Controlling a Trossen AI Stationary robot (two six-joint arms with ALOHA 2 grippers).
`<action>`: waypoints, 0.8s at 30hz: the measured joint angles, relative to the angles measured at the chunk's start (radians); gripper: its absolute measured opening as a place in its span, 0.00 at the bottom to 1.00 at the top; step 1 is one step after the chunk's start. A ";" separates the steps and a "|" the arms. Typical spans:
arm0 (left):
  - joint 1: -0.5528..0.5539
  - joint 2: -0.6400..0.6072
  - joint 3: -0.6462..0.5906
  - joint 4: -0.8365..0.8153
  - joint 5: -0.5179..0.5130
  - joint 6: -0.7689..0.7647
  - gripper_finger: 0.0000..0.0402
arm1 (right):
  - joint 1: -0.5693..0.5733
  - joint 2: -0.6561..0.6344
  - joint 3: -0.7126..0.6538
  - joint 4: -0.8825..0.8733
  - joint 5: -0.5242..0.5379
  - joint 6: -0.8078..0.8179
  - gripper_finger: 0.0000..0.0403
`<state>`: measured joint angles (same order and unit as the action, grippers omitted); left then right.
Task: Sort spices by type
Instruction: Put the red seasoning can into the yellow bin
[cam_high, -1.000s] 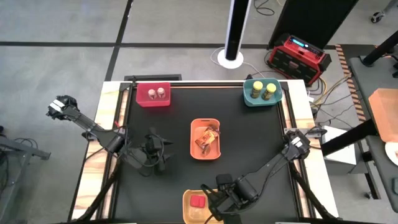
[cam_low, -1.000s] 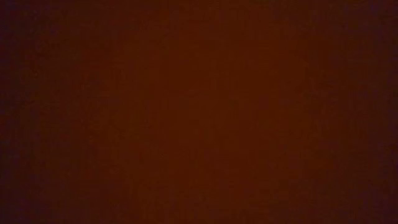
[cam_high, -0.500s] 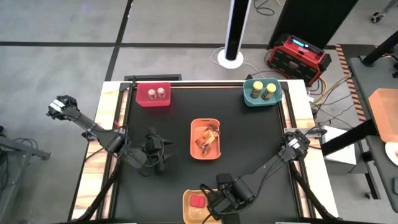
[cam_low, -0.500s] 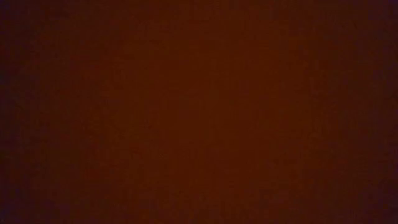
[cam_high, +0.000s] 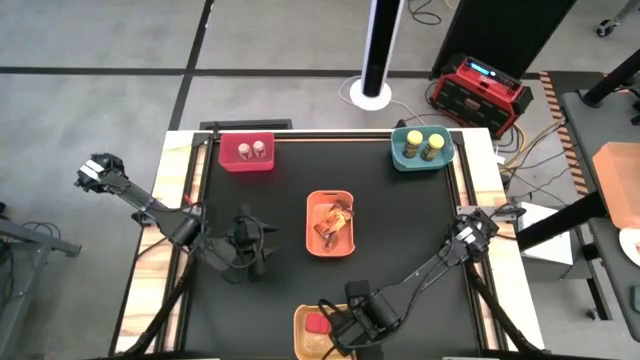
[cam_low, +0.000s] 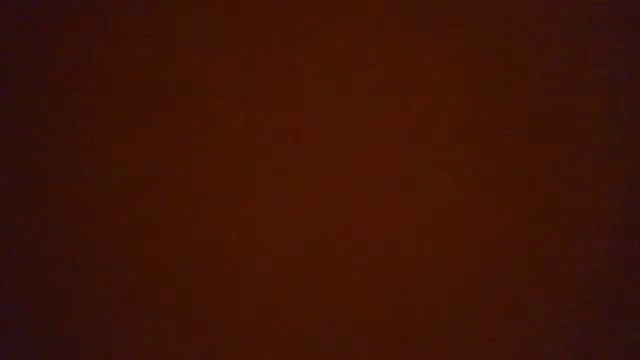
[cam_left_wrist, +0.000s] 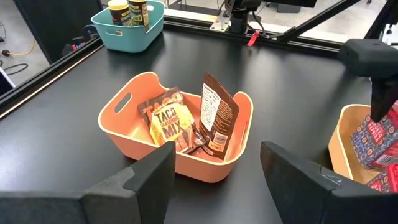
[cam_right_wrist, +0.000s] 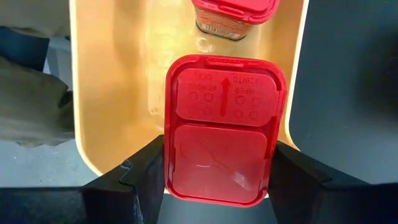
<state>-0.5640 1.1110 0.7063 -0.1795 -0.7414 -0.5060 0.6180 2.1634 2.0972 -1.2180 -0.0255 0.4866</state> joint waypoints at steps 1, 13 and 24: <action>0.000 0.000 0.000 0.001 0.000 0.000 0.55 | -0.001 0.002 -0.001 0.002 0.000 0.000 0.54; 0.000 0.000 0.000 0.000 0.000 0.000 0.55 | -0.010 0.002 -0.003 0.006 0.019 -0.001 0.55; 0.000 0.000 -0.001 0.000 -0.002 0.000 0.55 | -0.010 0.002 -0.003 0.014 0.027 0.000 0.57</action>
<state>-0.5640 1.1110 0.7052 -0.1795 -0.7429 -0.5060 0.6079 2.1651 2.0937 -1.2039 0.0013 0.4870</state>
